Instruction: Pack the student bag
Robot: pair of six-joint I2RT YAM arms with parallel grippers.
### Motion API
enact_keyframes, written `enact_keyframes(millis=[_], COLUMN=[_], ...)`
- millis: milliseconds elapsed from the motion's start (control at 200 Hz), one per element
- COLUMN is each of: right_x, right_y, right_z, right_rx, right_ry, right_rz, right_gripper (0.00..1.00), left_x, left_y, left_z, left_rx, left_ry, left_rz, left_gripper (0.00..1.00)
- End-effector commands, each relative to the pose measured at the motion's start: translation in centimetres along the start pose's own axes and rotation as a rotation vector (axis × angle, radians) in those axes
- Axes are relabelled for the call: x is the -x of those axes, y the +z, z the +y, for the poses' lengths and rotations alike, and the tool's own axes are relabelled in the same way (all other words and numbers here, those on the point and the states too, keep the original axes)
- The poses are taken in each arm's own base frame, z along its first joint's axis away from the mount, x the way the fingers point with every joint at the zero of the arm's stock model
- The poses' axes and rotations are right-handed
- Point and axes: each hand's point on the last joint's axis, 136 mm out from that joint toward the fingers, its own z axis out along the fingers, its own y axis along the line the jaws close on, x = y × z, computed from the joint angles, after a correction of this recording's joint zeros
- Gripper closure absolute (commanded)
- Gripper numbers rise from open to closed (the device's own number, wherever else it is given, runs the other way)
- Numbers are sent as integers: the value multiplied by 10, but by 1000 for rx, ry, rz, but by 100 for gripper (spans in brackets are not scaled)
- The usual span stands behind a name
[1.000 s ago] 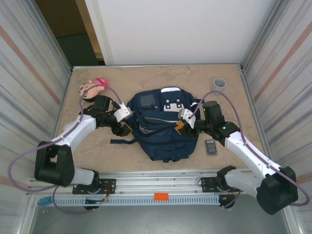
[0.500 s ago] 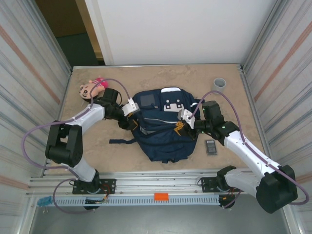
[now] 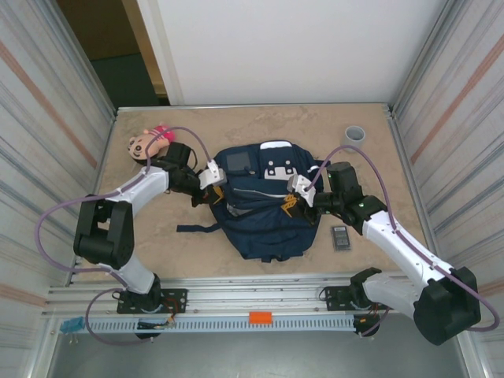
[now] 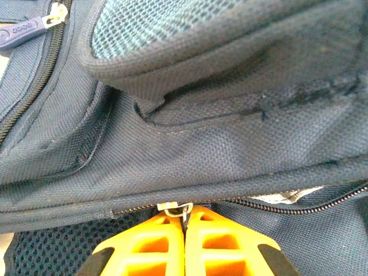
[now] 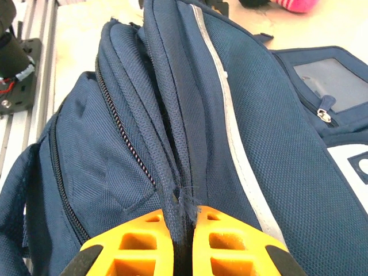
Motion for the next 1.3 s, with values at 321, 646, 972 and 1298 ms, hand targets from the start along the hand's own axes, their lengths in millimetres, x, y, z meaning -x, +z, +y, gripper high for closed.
enact_keyframes(millis=[321, 646, 972, 1298], right_x=[35, 46, 55, 45], right_y=[-11, -30, -15, 74], right_z=[-29, -17, 55, 71], right_rx=[-136, -165, -290, -328], right_ry=[-18, 164, -56, -290], right_rz=[-90, -35, -33, 175], right_gripper=[100, 41, 29, 26], left_x=[20, 9, 15, 11], left_y=[-11, -12, -20, -18], left_z=[-49, -46, -47, -50], left_rx=[-92, -5, 1, -10], left_ry=[-80, -205, -220, -250], left_rz=[-121, -79, -132, -135], left_gripper=[100, 100, 100, 100])
